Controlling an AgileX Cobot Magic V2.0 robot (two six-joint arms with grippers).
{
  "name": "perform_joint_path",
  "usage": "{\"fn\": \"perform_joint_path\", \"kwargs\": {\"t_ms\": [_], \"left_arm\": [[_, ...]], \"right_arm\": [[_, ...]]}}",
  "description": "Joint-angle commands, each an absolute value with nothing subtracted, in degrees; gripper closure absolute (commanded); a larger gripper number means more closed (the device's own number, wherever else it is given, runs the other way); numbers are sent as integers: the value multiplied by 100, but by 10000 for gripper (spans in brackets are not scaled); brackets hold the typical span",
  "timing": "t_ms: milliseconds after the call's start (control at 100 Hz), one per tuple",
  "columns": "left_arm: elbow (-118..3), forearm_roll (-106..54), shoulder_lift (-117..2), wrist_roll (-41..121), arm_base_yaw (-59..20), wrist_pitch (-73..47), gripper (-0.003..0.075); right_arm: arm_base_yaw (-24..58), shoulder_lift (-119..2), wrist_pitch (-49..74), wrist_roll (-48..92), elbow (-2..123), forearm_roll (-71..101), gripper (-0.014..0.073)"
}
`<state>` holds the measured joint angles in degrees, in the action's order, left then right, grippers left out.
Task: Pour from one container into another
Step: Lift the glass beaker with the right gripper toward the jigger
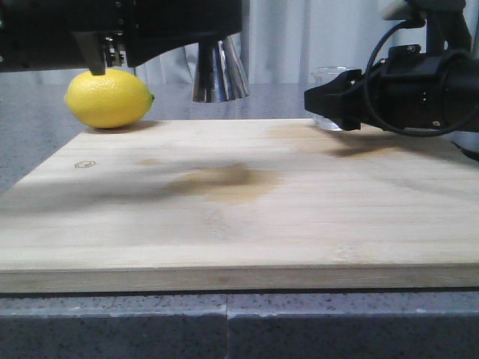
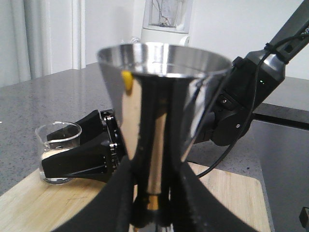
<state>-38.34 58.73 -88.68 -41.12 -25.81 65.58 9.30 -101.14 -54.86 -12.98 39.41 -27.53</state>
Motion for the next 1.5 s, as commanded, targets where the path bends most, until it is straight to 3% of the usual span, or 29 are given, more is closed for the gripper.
{"fn": "perform_joint_path", "kwargs": {"t_ms": [0,390,630,1030,1490], "left_arm": [[-3950,5594,-8631,-4147,-2565,7513,739],[-3950,5594,-8631,-4147,-2565,7513,739],[-3950,5594,-8631,-4147,-2565,7513,739],[-3950,5594,-8631,-4147,-2565,7513,739],[-3950,5701,-8631,-4147,-2565,7474,739]], "right_arm": [[942,-9915,-5868,-1320,4091,-2764,211],[942,-9915,-5868,-1320,4091,-2764,214],[942,-9915,-5868,-1320,4091,-2764,322],[942,-9915,-5868,-1320,4091,-2764,408],[942,-9198,-5207,-1320,4149,-2936,411]]}}
